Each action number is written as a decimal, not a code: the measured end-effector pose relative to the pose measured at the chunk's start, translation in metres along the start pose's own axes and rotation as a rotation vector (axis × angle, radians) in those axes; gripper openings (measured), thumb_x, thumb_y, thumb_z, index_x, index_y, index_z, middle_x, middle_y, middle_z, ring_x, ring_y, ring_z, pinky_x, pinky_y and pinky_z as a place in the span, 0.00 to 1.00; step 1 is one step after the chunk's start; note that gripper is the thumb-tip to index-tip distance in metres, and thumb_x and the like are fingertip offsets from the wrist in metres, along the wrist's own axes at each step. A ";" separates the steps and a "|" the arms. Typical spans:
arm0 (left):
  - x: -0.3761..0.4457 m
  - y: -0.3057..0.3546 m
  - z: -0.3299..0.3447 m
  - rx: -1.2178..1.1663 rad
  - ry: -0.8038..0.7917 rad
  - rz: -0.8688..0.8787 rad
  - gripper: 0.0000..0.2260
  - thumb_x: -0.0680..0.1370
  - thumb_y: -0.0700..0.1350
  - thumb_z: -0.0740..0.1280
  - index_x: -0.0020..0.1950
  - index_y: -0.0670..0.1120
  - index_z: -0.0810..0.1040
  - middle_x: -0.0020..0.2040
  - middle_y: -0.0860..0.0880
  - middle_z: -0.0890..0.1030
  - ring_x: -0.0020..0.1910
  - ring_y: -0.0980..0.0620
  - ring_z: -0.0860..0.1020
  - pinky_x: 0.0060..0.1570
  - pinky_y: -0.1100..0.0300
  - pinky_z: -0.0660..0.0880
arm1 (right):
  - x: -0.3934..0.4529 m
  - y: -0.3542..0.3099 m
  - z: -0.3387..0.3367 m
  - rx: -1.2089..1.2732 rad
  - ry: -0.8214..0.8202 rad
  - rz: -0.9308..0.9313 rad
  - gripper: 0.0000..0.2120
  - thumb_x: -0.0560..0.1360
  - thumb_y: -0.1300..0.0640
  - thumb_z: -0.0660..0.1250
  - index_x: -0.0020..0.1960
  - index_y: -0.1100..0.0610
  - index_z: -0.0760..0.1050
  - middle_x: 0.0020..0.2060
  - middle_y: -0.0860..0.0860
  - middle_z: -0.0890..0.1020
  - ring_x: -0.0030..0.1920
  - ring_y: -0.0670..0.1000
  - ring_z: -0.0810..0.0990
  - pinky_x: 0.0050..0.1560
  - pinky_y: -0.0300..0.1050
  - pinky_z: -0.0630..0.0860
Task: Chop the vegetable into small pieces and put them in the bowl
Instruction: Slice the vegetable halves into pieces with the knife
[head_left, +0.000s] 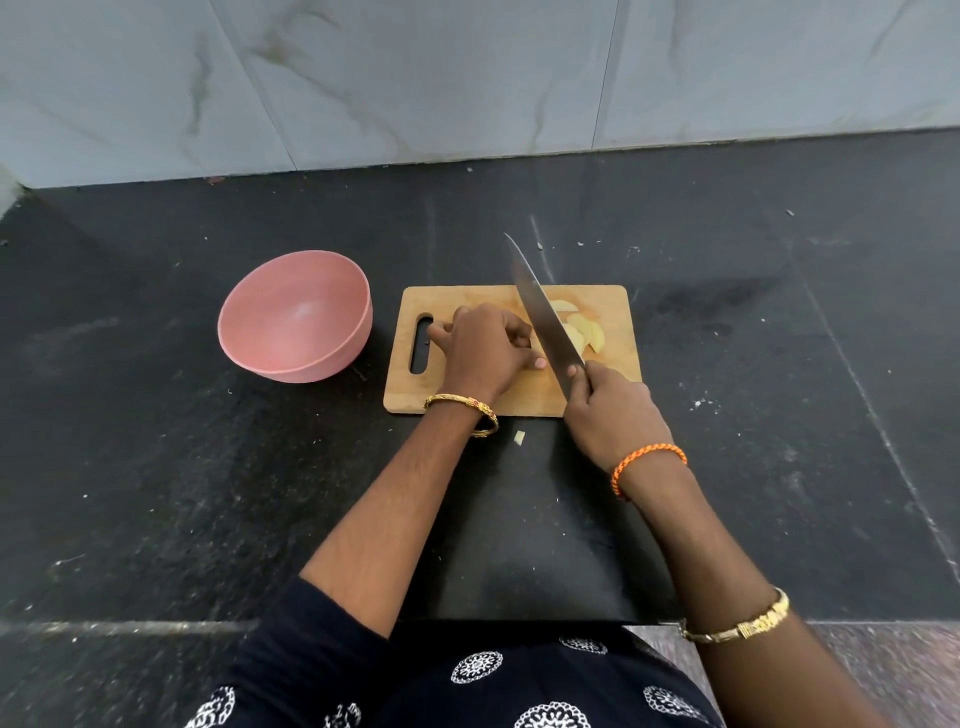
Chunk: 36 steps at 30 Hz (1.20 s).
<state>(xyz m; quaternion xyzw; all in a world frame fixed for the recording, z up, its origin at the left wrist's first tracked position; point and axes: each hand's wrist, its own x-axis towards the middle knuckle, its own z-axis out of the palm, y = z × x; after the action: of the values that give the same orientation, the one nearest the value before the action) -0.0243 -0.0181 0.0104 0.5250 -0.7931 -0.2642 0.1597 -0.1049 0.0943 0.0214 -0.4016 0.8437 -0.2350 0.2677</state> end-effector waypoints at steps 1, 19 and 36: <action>0.000 0.000 0.000 0.003 0.000 -0.001 0.12 0.67 0.52 0.75 0.47 0.50 0.83 0.46 0.53 0.83 0.59 0.48 0.71 0.50 0.52 0.55 | 0.001 0.000 0.001 0.002 -0.007 0.001 0.14 0.81 0.49 0.51 0.45 0.54 0.70 0.40 0.56 0.77 0.43 0.58 0.76 0.49 0.52 0.76; 0.005 0.001 0.000 0.018 -0.007 0.005 0.08 0.72 0.45 0.72 0.50 0.47 0.83 0.47 0.50 0.84 0.54 0.50 0.76 0.48 0.56 0.55 | 0.013 -0.018 0.009 -0.166 0.028 -0.025 0.15 0.82 0.49 0.49 0.53 0.57 0.70 0.37 0.54 0.73 0.43 0.59 0.78 0.42 0.49 0.74; 0.005 -0.001 0.003 -0.062 0.027 -0.016 0.09 0.71 0.43 0.73 0.51 0.47 0.83 0.40 0.50 0.85 0.51 0.53 0.78 0.52 0.53 0.58 | -0.008 -0.002 0.004 -0.211 -0.128 0.073 0.11 0.82 0.51 0.49 0.50 0.55 0.67 0.37 0.54 0.72 0.40 0.56 0.73 0.42 0.48 0.71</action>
<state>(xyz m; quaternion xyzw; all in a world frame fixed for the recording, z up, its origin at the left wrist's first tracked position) -0.0270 -0.0227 0.0072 0.5297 -0.7780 -0.2829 0.1847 -0.0967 0.0987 0.0215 -0.4105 0.8591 -0.1089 0.2858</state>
